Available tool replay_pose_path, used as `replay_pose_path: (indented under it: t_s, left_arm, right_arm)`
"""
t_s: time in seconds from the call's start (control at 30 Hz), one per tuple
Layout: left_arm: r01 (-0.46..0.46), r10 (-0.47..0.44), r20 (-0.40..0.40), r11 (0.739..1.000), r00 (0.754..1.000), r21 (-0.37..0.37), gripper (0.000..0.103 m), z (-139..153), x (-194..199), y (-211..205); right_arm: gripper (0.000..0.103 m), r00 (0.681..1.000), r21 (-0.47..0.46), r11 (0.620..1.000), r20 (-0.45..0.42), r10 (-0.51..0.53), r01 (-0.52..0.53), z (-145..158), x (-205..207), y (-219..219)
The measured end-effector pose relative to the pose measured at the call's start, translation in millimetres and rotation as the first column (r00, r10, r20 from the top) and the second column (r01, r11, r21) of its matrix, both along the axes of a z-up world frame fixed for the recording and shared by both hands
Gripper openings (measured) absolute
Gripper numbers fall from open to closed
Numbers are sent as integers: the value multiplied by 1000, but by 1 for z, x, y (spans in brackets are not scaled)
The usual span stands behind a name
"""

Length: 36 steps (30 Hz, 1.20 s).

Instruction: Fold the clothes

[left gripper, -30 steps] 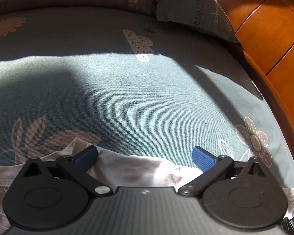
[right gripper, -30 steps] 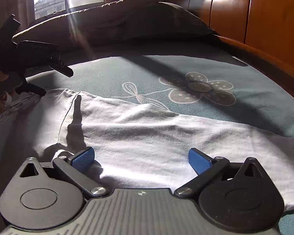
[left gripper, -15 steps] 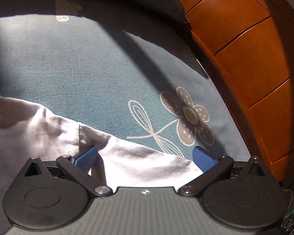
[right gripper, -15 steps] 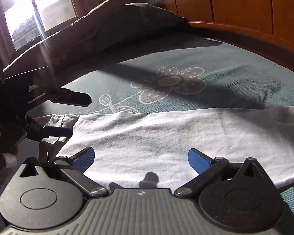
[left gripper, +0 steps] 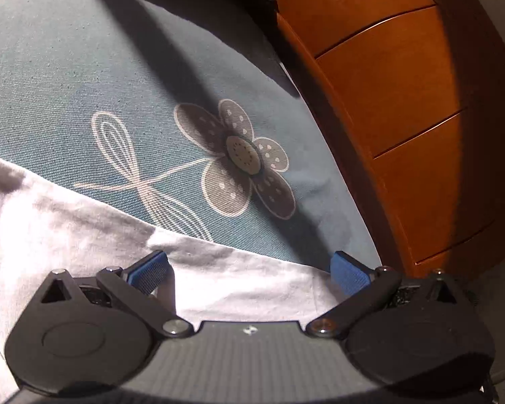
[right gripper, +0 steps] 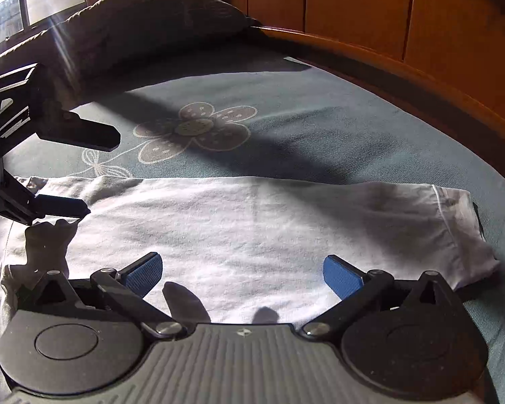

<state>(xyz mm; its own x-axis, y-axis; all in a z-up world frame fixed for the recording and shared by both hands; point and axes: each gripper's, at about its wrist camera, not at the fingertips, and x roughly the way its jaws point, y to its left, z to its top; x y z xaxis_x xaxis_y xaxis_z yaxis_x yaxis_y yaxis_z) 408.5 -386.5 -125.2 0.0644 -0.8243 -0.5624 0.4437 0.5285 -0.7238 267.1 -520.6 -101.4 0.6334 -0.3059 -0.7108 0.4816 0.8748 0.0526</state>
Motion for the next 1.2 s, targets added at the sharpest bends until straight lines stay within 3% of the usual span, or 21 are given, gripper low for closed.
replay_pose_path:
  t_s: [0.07, 0.17, 0.3, 0.43, 0.53, 0.67, 0.8, 0.93, 1.03, 1.1, 1.2]
  left_arm:
    - [-22, 22, 21, 1000, 1000, 19, 102, 3, 11, -14]
    - [-19, 15, 42, 993, 999, 115, 102, 17, 12, -31]
    - [63, -71, 91, 994, 993, 90, 102, 45, -23, -16]
    - [89, -104, 108, 987, 989, 137, 102, 49, -51, 8]
    - [40, -65, 124, 981, 990, 191, 102, 44, -57, 29]
    - [-74, 45, 106, 955, 993, 286, 102, 23, -51, 49]
    - [-100, 92, 47, 973, 995, 206, 102, 29, -50, 61]
    - [-79, 74, 35, 985, 997, 153, 102, 41, -63, 65]
    - [-81, 76, 39, 986, 996, 146, 102, 35, -73, 68]
    - [-85, 93, -43, 985, 995, 152, 102, 17, -74, 68]
    - [-68, 76, -74, 992, 994, 104, 102, 16, -79, 71]
  right_arm:
    - [103, 1000, -10, 1000, -21, -8, 8, 0, -1, -2]
    - [103, 999, -13, 1000, -34, -11, 10, 1, -2, -2]
    - [103, 1000, -5, 1000, 13, -12, 12, 11, -9, -4]
    - [103, 999, -4, 1000, 39, -9, 9, 11, -11, -12]
    - [103, 998, 12, 998, -19, -57, 57, 2, -11, -29]
    - [103, 982, 17, 982, -19, -189, 190, 4, -31, -54]
    - [103, 967, 166, 960, 83, -241, 225, 12, -52, -71]
    - [103, 974, 280, 953, 160, -163, 114, 18, -47, -64]
    - [103, 983, 256, 963, 136, -122, 84, 20, -35, -50]
    - [103, 987, 234, 969, 121, -109, 79, 21, -29, -43]
    - [103, 989, 220, 972, 108, -106, 80, 23, -27, -40]
